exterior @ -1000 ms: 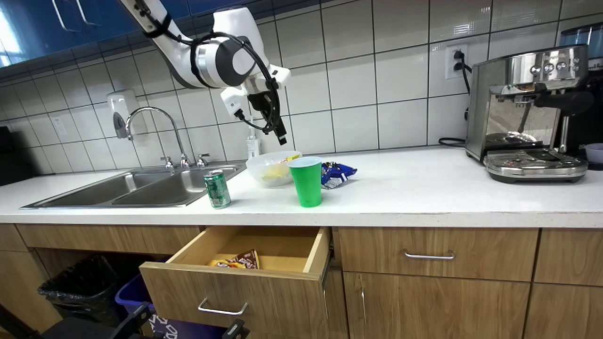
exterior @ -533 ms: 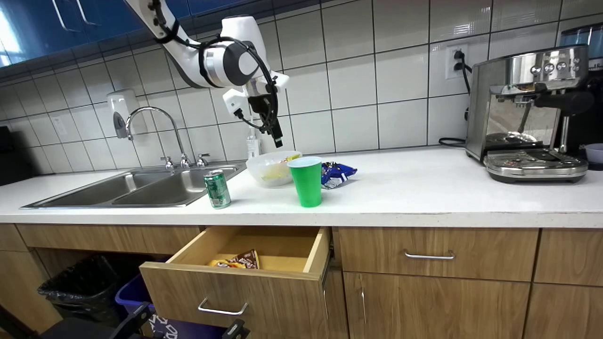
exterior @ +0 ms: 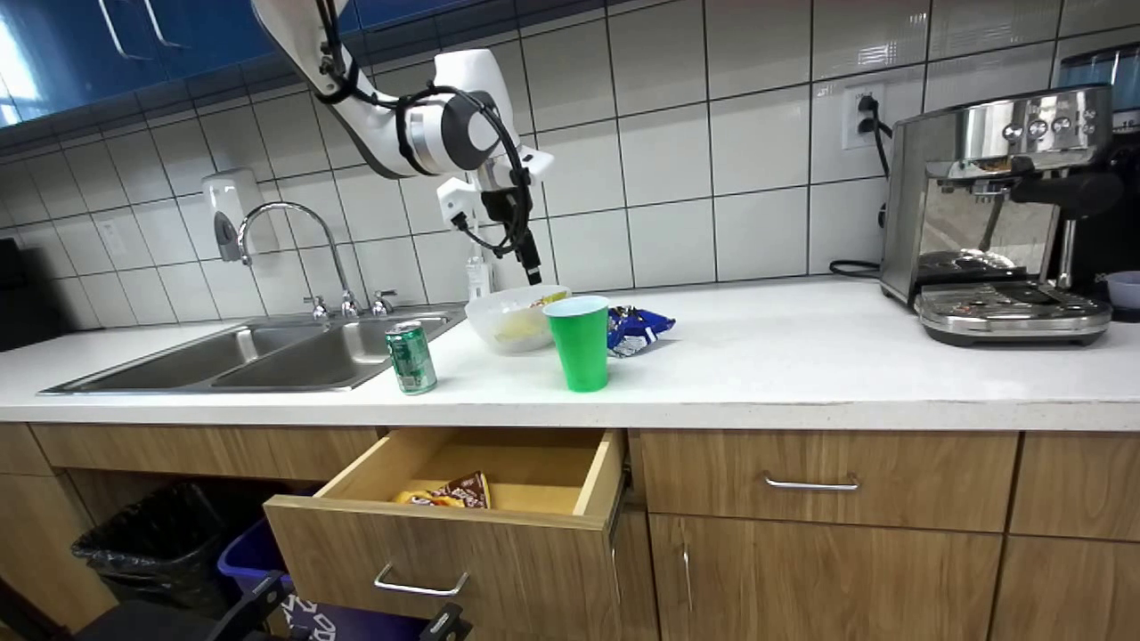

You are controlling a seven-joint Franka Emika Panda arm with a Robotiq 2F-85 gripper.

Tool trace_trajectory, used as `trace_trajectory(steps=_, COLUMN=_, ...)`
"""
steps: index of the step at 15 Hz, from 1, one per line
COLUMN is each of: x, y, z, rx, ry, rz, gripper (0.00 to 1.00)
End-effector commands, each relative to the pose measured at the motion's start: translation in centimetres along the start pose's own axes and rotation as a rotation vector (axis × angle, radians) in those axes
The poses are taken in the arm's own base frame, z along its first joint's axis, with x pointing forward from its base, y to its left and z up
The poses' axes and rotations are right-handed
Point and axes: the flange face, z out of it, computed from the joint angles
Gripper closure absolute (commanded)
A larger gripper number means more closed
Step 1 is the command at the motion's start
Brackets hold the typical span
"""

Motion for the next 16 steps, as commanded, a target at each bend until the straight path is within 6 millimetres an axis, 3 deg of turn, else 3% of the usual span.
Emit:
trace_trajectory(steps=1, x=0.6, y=-1.3, z=1.3, rx=-0.045, ry=0.002, rz=0.039, gripper=0.00)
trace_trajectory(steps=16, x=1.3, y=-2.4, z=6.0, rx=-0.144, ry=-0.022, rz=0.126, gripper=0.00)
